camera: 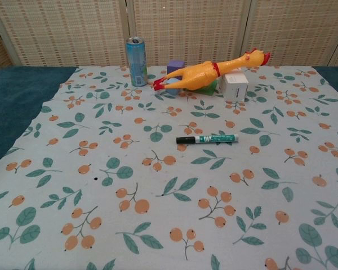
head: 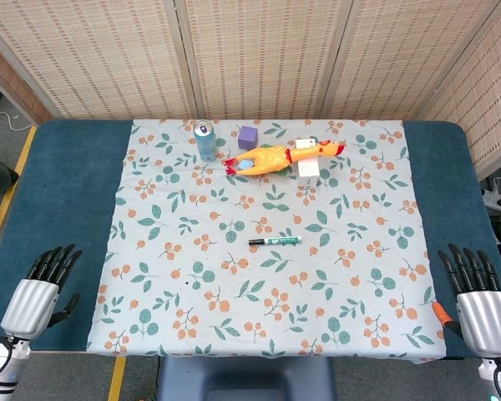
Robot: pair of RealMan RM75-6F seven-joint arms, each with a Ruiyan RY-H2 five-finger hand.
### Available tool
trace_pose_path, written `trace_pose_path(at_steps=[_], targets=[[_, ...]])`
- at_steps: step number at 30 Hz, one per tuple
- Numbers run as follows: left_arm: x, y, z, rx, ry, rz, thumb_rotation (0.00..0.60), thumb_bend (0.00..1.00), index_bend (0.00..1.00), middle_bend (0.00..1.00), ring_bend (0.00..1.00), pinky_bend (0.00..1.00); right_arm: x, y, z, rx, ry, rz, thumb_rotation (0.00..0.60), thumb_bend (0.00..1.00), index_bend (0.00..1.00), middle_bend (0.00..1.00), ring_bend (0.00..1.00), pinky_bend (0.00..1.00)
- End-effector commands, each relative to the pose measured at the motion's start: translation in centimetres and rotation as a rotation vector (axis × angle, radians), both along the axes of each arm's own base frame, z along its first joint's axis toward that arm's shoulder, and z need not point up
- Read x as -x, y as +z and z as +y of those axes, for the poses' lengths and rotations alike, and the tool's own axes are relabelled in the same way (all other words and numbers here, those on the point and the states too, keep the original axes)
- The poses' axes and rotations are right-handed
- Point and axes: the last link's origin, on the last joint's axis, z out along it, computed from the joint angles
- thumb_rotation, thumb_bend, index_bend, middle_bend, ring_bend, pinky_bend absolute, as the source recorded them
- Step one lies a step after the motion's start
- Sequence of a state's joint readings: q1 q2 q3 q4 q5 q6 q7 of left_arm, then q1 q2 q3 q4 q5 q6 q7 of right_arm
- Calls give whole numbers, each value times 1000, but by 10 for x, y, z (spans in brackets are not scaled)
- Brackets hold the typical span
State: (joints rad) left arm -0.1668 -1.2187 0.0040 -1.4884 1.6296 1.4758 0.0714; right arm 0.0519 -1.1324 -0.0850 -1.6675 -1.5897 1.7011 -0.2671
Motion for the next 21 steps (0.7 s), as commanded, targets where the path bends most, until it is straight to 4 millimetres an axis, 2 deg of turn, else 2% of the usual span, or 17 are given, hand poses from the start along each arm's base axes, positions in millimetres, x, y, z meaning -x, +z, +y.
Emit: trace_pose_path(at_steps=[1, 6, 11, 14, 15, 16, 17, 21], targets=[[1, -1, 0, 5, 6, 3, 600, 394, 0, 0, 0, 94, 1, -1, -2, -8, 2, -5, 600, 100, 0, 0, 0, 0], [1, -2, 2, 15, 17, 2, 600, 394, 0, 0, 0, 94, -2, -12, -18, -78, 15, -46, 600, 100, 0, 0, 0, 0], [0, -3, 5, 24, 26, -3, 600, 395, 0, 0, 0, 94, -37, -45, -72, -225, 102, -23, 600, 100, 2, 5, 0, 0], [0, -3, 5, 25, 27, -3, 600, 395, 0, 0, 0, 94, -42, -48, -78, -237, 107, -19, 600, 100, 29, 40, 0, 0], [0, -3, 5, 28, 29, -3, 600, 395, 0, 0, 0, 94, -52, -57, -90, -265, 128, -12, 600, 99, 65, 79, 0, 0], [0, -4, 5, 31, 34, 2, 600, 394, 0, 0, 0, 94, -84, -86, -126, -327, 204, 7, 600, 100, 121, 132, 0, 0], [1, -3, 4, 32, 38, 3, 600, 394, 0, 0, 0, 95, -92, -98, -140, -336, 209, 21, 600, 102, 184, 184, 0, 0], [4, -2, 4, 31, 58, 11, 600, 394, 0, 0, 0, 95, -115, -132, -167, -332, 247, 63, 600, 131, 304, 274, 0, 0]])
